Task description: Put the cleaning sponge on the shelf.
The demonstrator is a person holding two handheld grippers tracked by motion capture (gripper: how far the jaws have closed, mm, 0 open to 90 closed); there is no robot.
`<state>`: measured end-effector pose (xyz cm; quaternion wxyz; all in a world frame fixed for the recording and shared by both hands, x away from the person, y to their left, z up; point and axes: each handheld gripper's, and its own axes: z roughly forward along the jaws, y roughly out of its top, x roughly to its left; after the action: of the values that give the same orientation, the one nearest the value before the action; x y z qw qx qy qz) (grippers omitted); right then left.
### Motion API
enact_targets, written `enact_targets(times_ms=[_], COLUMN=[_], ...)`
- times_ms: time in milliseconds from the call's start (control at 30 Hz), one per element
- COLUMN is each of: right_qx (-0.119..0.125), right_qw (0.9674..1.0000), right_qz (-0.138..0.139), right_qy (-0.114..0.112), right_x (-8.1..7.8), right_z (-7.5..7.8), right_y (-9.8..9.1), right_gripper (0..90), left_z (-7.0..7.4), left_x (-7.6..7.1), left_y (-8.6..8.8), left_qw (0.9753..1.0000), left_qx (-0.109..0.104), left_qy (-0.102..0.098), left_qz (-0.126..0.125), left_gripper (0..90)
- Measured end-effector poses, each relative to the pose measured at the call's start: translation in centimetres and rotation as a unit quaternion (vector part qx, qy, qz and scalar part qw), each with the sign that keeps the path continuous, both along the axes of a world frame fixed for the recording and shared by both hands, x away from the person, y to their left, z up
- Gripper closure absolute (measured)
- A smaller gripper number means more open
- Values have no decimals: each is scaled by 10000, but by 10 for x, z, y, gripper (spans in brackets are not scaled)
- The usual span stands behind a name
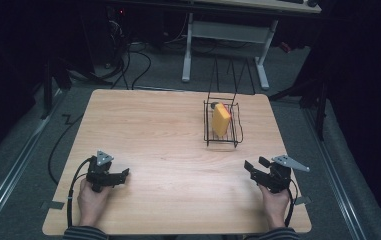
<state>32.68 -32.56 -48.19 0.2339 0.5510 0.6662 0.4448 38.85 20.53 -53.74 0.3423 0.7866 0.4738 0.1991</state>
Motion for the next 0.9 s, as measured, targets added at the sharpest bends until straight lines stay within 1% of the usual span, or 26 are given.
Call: enact_targets(times_ms=[67,233,400,433,467,500,667,700,733,767,900], right_qx=[21,-81,-128,-183,-183,-254,-294,-352,-352,-434,-497], right_qw=[10000,9999,9997,9996,9996,9994,9990,9987,9987,9983,9978], right_qz=[-9,-12,-55,-46,-46,-53,-99,-99,-99,-113,-123], right_qy=[39,146,198,223,223,250,311,342,342,372,426], right_x=[1,5,7,9,9,11,14,16,16,18,20], right_z=[-3,-12,-17,-20,-20,-23,-28,-31,-31,-33,-35], right_y=[0,2,3,3,3,4,5,5,5,6,8], right_gripper=[338,338,339,339,339,339,340,340,340,340,340], left_z=[0,0,0,0,0,0,0,0,0,0,0], left_x=[0,0,0,0,0,0,0,0,0,0,0], left_y=[0,0,0,0,0,0,0,0,0,0,0], left_qw=[10000,10000,10000,10000,10000,10000,10000,10000,10000,10000,10000], left_qx=[0,-1,0,5,5,-1,0,6,6,6,5], left_qy=[0,1,0,4,4,0,0,4,4,5,4], left_qz=[1,5,7,9,9,7,7,9,9,9,10], left_gripper=[155,156,156,156,156,156,156,156,156,156,156])
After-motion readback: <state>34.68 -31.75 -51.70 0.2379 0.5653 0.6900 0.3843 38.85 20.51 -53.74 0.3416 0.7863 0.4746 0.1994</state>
